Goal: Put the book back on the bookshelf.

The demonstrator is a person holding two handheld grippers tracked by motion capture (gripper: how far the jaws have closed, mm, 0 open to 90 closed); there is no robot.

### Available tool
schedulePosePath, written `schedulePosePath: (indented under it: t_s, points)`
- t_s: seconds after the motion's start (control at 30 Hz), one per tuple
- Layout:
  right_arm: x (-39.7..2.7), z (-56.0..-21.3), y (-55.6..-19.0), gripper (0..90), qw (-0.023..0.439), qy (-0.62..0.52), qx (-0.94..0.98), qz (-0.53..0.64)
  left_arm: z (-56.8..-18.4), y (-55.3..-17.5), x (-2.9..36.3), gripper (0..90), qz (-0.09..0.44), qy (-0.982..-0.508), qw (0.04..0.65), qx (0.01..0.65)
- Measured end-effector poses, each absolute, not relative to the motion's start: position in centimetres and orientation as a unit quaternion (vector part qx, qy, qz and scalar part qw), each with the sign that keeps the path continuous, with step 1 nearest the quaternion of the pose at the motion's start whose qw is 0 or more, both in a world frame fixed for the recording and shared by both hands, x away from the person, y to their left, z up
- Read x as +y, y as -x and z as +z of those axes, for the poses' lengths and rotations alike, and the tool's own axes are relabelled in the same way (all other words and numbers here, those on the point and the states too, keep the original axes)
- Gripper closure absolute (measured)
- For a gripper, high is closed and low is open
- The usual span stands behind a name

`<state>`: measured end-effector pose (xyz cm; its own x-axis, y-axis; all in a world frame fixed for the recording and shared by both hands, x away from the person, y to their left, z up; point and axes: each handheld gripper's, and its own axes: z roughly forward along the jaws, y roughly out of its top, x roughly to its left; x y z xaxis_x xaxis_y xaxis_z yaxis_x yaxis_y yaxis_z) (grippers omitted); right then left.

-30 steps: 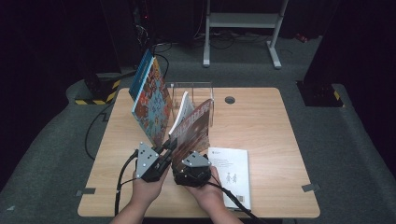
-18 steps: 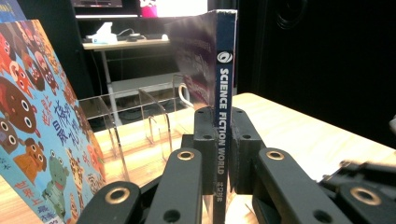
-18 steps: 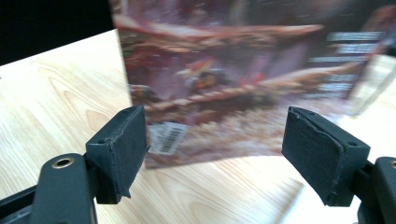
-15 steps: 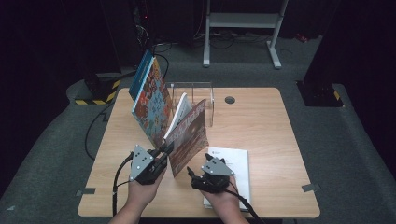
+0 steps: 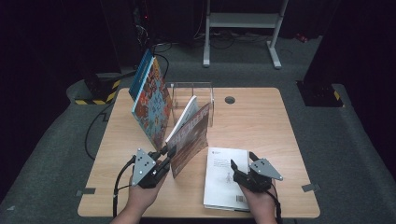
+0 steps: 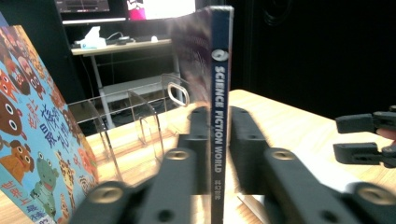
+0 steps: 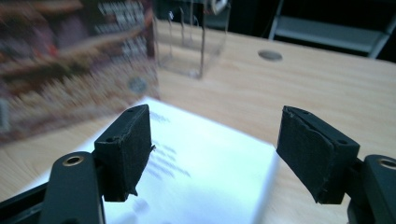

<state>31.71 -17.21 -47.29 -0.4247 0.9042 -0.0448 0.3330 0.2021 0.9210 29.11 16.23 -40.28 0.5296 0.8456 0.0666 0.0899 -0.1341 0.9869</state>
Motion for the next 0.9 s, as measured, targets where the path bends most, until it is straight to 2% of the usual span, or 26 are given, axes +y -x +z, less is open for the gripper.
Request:
schedulePosePath:
  t_s: [0.03, 0.13, 0.17, 0.2, 0.23, 0.3, 0.83, 0.9]
  points:
    - [-17.5, -47.5, -31.8, 25.8, 0.309, -0.44, 0.711, 0.453, -40.2, -29.6, 16.1, 55.5, 0.341, -0.678, 0.549, 0.35]
    - [-17.8, -47.8, -31.9, 25.8, 0.304, -0.446, 0.709, 0.453, -39.7, -31.3, 15.6, 49.9, 0.342, -0.693, 0.525, 0.356]
    - [-17.7, -47.8, -31.9, 25.8, 0.303, -0.446, 0.709, 0.454, -39.4, -31.4, 15.6, 54.6, 0.351, -0.691, 0.525, 0.352]
    - [-17.6, -47.8, -31.9, 25.8, 0.301, -0.445, 0.71, 0.455, -39.1, -31.4, 15.4, 66.6, 0.364, -0.684, 0.522, 0.355]
    - [-17.5, -47.8, -31.9, 25.8, 0.301, -0.445, 0.711, 0.454, -38.8, -31.4, 15.3, 73.2, 0.375, -0.678, 0.519, 0.36]
    - [-17.4, -47.9, -31.8, 25.8, 0.301, -0.444, 0.711, 0.454, -38.6, -31.4, 15.4, 80.6, 0.359, -0.679, 0.53, 0.358]
    - [-17.7, -47.9, -31.8, 26.0, 0.292, -0.452, 0.706, 0.46, -38.7, -31.0, 15.5, 81.6, 0.349, -0.692, 0.539, 0.33]
    - [-17.8, -47.9, -31.9, 26.2, 0.29, -0.453, 0.706, 0.46, -38.8, -31.1, 15.8, 82.1, 0.333, -0.689, 0.552, 0.331]
